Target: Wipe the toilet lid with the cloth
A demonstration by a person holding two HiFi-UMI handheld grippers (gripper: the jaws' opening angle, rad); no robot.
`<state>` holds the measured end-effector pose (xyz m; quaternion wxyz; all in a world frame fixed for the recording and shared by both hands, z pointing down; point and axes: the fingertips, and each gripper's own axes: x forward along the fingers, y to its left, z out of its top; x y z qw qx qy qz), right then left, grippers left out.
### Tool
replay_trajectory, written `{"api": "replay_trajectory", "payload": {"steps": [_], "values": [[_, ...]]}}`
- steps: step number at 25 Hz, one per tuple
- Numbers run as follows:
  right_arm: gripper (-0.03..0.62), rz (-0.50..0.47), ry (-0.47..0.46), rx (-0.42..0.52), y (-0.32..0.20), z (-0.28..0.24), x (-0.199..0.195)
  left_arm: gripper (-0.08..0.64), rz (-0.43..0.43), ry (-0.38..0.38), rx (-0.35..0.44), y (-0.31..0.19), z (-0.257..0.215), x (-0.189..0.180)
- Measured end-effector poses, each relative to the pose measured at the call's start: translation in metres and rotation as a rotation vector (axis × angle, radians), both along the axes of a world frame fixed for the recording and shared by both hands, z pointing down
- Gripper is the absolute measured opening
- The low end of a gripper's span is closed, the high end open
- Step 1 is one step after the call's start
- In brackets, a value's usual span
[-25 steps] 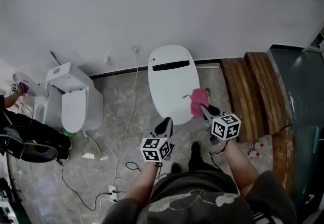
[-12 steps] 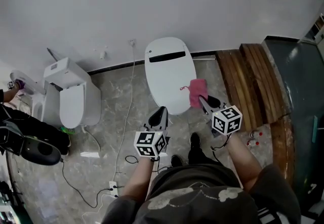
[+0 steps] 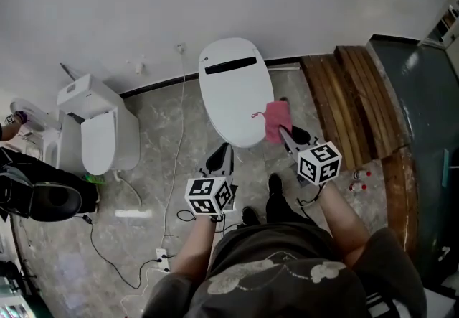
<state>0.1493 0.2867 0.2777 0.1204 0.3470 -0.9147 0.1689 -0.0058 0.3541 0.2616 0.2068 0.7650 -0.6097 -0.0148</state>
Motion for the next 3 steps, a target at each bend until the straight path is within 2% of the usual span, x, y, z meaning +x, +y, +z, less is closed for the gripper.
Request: {"api": "replay_trajectory", "payload": {"steps": [3], "values": [[0.049, 0.003, 0.007, 0.004, 0.0053, 0.0023, 0.0025, 0.027, -0.012, 0.000, 0.001, 0.0044, 0.0026, -0.0006]]}}
